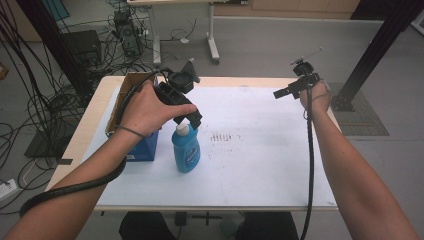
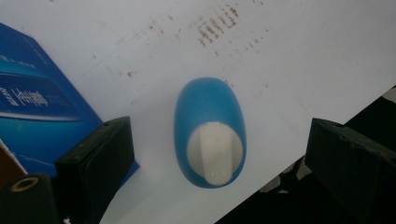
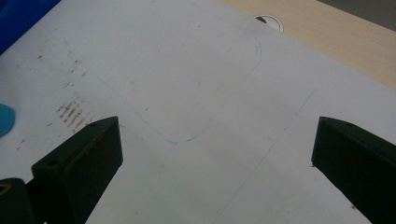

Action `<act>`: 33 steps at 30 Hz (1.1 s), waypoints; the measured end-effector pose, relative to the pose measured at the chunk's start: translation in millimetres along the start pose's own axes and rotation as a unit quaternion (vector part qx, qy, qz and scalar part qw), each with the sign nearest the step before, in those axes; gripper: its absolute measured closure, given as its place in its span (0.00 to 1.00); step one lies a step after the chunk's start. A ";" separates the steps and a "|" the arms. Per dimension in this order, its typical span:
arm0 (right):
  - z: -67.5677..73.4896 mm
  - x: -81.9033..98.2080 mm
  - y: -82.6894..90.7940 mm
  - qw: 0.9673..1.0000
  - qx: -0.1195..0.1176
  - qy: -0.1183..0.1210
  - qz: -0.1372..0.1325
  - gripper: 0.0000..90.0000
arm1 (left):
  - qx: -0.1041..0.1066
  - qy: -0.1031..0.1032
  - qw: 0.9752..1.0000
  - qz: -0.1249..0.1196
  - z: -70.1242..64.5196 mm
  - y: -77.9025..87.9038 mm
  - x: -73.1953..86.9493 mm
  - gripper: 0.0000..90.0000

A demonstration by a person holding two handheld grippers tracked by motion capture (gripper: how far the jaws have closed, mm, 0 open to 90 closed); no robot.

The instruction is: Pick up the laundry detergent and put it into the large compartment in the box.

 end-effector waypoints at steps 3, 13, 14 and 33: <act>0.3 0.0 -0.5 1.000 -0.001 -0.001 -0.001 0.02 | 0.002 0.002 1.000 0.000 0.4 -2.1 1.1 0.10; 1.0 0.3 -4.0 1.000 -0.002 0.003 0.002 0.02 | 0.013 0.012 1.000 -0.007 2.6 -13.4 8.0 0.10; 1.0 0.3 -4.1 1.000 -0.002 0.003 0.002 0.02 | 0.013 0.012 1.000 -0.005 2.6 -14.4 8.5 0.10; -0.4 2.5 -3.7 1.000 -0.004 -0.001 0.000 0.02 | 0.011 0.007 1.000 0.000 -4.8 -36.8 16.2 0.10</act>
Point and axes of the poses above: each handheld gripper's, and its own axes: y roughly backward along the jaws, x roughly out of its underside, z roughly to its left, the point moved 1 cm from there along -y, roughly forward along the jaws, and after that the axes turned 9 degrees about -y, right-handed, at the moved point
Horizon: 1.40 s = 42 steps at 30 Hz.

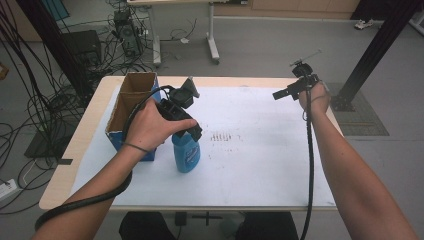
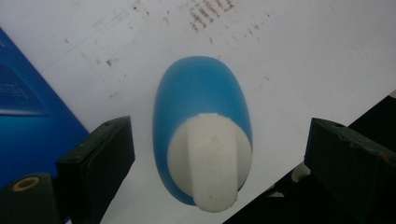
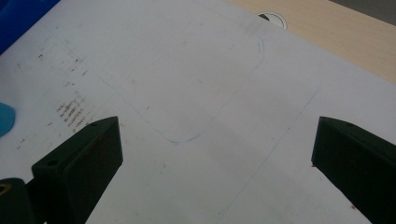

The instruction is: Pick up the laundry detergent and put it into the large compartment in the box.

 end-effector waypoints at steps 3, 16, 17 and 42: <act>-0.3 0.4 0.3 1.000 -0.001 -0.002 -0.001 0.02 | -0.001 0.001 1.000 -0.004 -0.7 -2.8 1.5 0.10; -0.1 1.9 0.9 1.000 -0.002 -0.002 -0.002 0.02 | -0.011 -0.002 1.000 -0.001 -4.0 -15.1 4.5 0.10; -0.3 2.1 1.1 1.000 -0.002 -0.002 -0.003 0.02 | -0.013 -0.002 1.000 0.000 -4.9 -17.7 4.8 0.10; -2.1 3.4 2.0 1.000 0.001 -0.001 -0.003 0.02 | -0.015 0.002 1.000 0.007 -1.4 -30.9 8.6 0.10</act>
Point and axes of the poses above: each handheld gripper's, and its own axes: y roughly backward along the jaws, x roughly out of its underside, z roughly to its left, the point moved 1 cm from there along -y, roughly forward along the jaws, and after that the axes turned 9 degrees about -y, right-handed, at the moved point
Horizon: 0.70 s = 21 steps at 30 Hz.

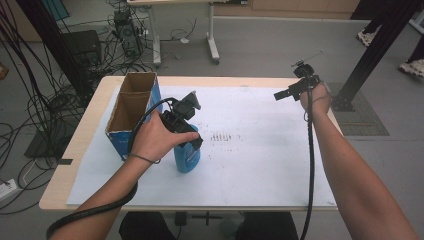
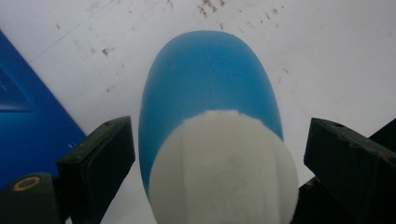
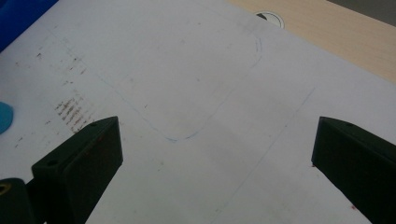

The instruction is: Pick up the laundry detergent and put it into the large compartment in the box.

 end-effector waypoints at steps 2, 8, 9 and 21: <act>0.1 0.0 -0.2 1.000 0.001 0.000 0.000 0.02 | -0.001 0.001 1.000 0.000 0.0 -0.1 0.1 0.10; -0.4 -0.1 -0.3 1.000 0.003 0.000 0.002 0.02 | -0.001 0.000 1.000 0.000 0.9 0.2 0.7 0.10; -0.7 -0.1 0.1 1.000 0.004 -0.001 0.003 0.02 | 0.000 0.001 1.000 -0.001 0.8 0.5 0.9 0.10; -2.2 0.1 2.5 1.000 0.009 -0.003 0.002 0.02 | 0.004 0.001 1.000 0.000 1.8 -0.4 1.3 0.10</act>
Point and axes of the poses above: each handheld gripper's, and its own axes: y roughly backward along the jaws, x roughly out of its underside, z roughly to its left, the point moved 1 cm from there along -y, roughly forward along the jaws, and after that the axes turned 9 degrees about -y, right-handed, at the moved point
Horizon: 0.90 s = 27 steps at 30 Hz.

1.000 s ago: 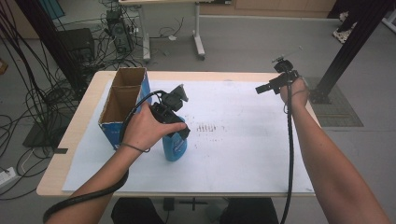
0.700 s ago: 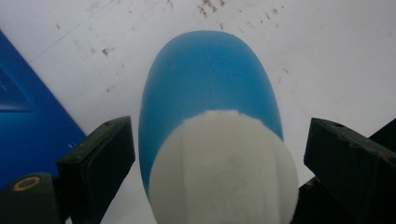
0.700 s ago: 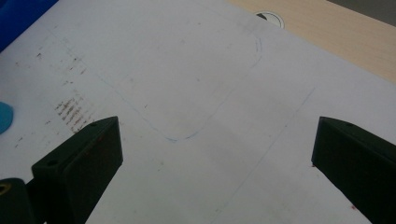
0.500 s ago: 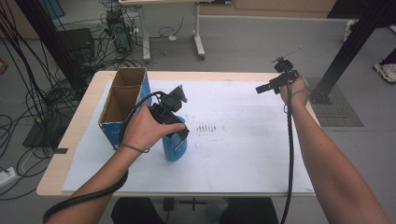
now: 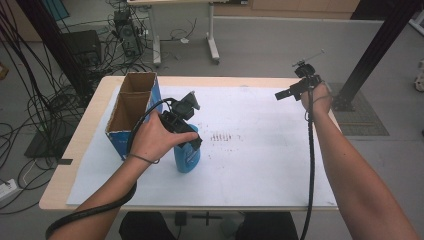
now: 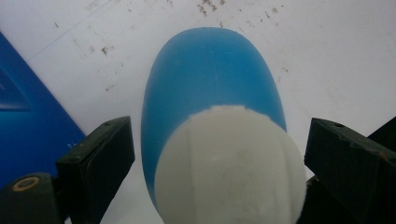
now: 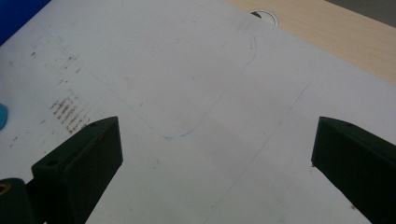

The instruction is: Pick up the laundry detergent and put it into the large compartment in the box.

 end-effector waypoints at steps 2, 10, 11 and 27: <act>0.0 -0.1 0.1 1.000 0.000 0.000 0.000 0.02 | -0.001 0.000 1.000 0.000 0.4 -0.1 -0.1 0.10; 0.9 -0.7 -0.1 1.000 -0.001 0.004 -0.002 0.02 | -0.001 0.001 1.000 0.000 0.9 0.7 0.3 0.10; 1.0 -0.8 0.0 1.000 0.000 0.005 -0.001 0.02 | -0.001 0.001 1.000 0.000 0.9 0.7 0.3 0.10; 1.3 -1.0 1.7 1.000 0.001 0.005 -0.004 0.02 | 0.000 0.004 1.000 -0.003 -0.1 2.1 0.6 0.10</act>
Point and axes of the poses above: each handheld gripper's, and its own axes: y roughly backward along the jaws, x roughly out of its underside, z roughly to its left, the point moved 1 cm from there along -y, roughly forward along the jaws, and after that the axes turned 9 degrees about -y, right-handed, at the moved point
